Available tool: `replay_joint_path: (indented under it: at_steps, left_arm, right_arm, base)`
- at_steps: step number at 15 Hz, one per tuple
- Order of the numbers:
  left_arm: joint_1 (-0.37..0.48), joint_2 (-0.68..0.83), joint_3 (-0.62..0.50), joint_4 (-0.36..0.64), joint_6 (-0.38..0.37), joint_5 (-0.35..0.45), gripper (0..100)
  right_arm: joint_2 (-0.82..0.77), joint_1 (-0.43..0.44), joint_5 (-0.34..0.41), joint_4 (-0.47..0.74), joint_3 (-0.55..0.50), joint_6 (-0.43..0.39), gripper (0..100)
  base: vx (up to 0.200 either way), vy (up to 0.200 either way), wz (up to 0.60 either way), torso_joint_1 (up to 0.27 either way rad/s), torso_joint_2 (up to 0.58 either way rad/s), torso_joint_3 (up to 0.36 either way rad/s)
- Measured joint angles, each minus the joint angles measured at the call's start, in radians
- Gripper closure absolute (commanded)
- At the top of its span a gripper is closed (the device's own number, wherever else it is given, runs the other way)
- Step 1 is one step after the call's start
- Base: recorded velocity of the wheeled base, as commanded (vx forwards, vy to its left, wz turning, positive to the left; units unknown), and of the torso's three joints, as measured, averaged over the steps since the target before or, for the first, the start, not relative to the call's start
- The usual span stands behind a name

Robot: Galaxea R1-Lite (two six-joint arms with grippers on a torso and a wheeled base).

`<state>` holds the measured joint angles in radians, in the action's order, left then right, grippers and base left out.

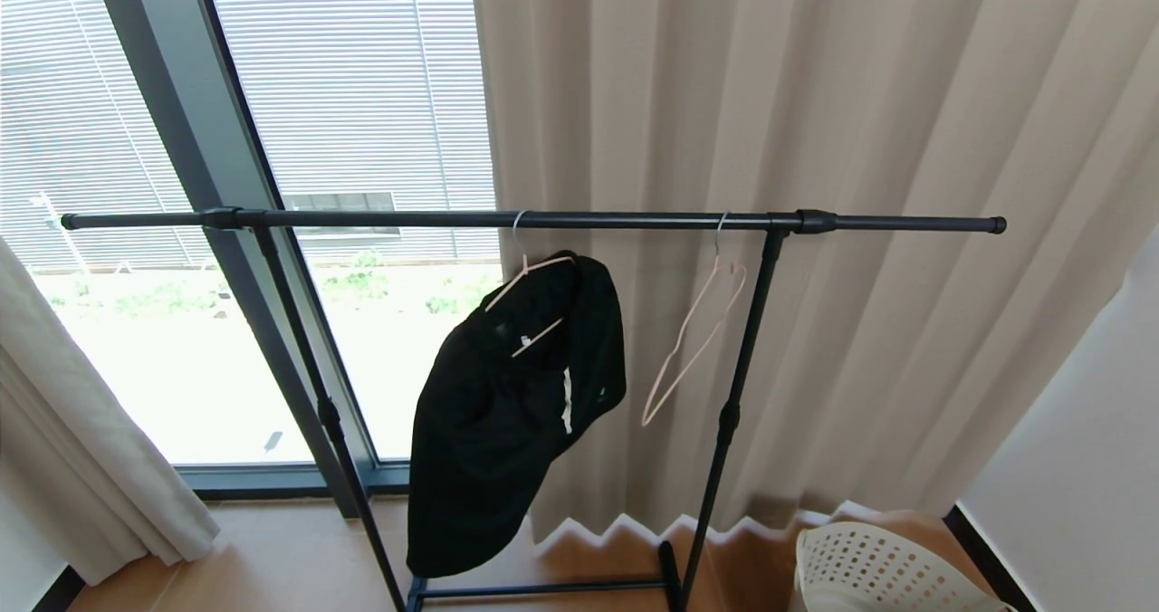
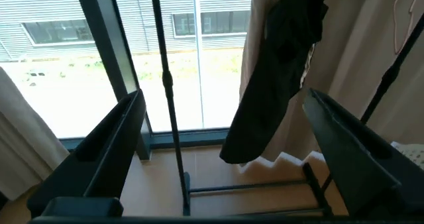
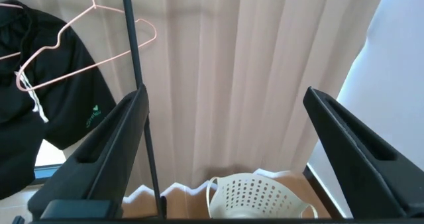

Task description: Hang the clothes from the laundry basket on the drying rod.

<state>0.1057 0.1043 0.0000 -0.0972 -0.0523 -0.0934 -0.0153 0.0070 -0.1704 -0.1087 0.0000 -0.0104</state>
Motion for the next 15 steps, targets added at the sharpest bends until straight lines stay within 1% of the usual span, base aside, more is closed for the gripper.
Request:
replay_joint_path:
  at_steps: [1,3,4,6,7,9,10,15]
  left_arm:
    - [-0.018,-0.004,0.0,0.0,0.0,0.0,0]
    - [-0.096,-0.03,0.0,0.001,-0.003,0.0,0]
    - [-0.111,-0.051,0.0,0.002,0.002,0.001,0]
    - [-0.116,-0.082,0.0,0.003,0.02,0.007,0]
    - [-0.116,-0.091,0.0,0.003,0.02,0.025,0]
    - [-0.116,-0.1,0.0,0.003,0.019,0.09,0]
    - [-0.116,-0.102,0.0,0.004,0.018,0.095,0]
    - [-0.115,-0.104,0.0,0.004,0.026,0.094,0]
  right_arm:
    - [0.003,-0.001,0.0,-0.001,0.0,0.001,0]
    - [0.007,-0.002,0.001,-0.002,0.0,0.0,0]
    - [0.008,-0.002,0.005,-0.004,0.0,0.0,0]
    - [0.008,-0.002,0.012,-0.007,0.0,0.002,0]
    - [0.009,-0.002,0.014,-0.008,0.0,0.004,0]
    - [0.009,-0.001,0.058,-0.006,0.0,0.014,0]
    - [0.009,-0.001,0.072,-0.005,0.0,0.02,0]
    - [0.009,-0.001,0.074,-0.003,0.0,0.021,0]
  base:
    - [0.0,0.0,0.0,0.0,0.0,0.0]
    - [0.0,0.0,0.0,0.0,0.0,0.0]
    - [0.0,0.0,0.0,0.0,0.0,0.0]
    - [0.0,0.0,0.0,0.0,0.0,0.0]
    - [0.0,0.0,0.0,0.0,0.0,0.0]
    - [0.0,0.0,0.0,0.0,0.0,0.0]
    - [0.0,0.0,0.0,0.0,0.0,0.0]
    - [0.0,0.0,0.0,0.0,0.0,0.0]
